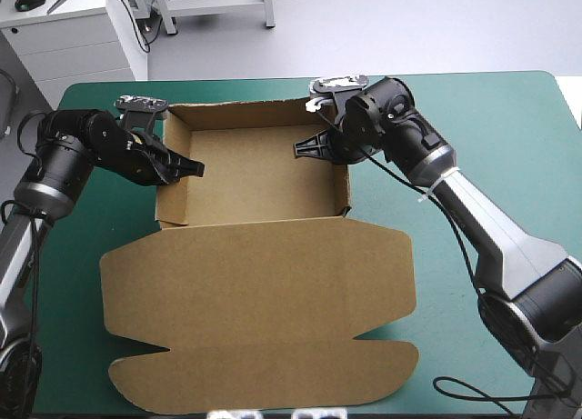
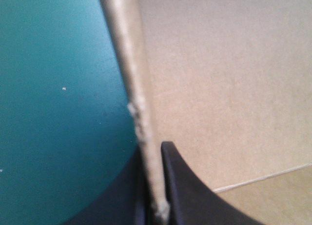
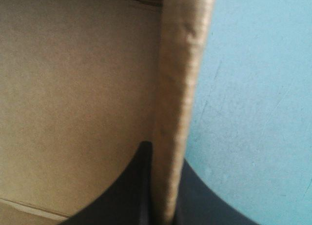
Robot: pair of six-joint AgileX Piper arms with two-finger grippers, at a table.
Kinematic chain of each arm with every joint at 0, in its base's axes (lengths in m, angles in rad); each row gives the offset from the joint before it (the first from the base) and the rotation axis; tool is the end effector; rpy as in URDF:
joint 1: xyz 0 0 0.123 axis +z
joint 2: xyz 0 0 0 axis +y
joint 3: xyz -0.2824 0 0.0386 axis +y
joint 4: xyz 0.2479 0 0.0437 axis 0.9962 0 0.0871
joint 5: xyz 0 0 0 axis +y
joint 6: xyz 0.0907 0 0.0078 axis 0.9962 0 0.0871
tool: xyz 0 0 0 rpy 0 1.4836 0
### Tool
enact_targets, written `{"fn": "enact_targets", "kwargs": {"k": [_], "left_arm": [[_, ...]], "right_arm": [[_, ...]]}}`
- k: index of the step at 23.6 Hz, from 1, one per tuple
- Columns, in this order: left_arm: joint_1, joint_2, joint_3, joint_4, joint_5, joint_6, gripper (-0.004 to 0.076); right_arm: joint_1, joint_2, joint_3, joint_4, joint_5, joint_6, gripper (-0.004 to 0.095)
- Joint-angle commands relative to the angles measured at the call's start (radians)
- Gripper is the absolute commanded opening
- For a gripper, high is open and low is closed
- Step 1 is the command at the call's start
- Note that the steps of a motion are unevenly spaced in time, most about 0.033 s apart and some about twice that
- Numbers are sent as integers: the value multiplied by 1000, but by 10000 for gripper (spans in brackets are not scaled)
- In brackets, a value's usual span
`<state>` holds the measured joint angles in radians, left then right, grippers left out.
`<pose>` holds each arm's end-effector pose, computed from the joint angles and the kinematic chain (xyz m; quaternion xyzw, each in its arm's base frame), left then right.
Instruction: Fold the box
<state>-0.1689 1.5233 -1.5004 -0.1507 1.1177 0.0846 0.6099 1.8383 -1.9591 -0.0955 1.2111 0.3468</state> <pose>0.3122 -0.0657 0.3667 0.1074 0.9581 -0.0845 0.2518 0.3337 0.2233 0.3820 -0.1294 0.9501 0.0865 0.2702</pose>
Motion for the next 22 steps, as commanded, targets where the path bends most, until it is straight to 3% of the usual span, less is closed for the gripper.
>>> {"fn": "enact_targets", "kwargs": {"k": [1,16,22], "left_arm": [[-13,-7,-46,-92,-84,11,-8],[-189,171,-46,56,-34,-79,-8],[-199,246,-46,52,-77,-79,-8]], "right_arm": [[-16,-38,-31,110,26,-34,-19],[-31,32,176,155,-58,-13,-19],[-31,55,179,127,-165,19,-19]]}}
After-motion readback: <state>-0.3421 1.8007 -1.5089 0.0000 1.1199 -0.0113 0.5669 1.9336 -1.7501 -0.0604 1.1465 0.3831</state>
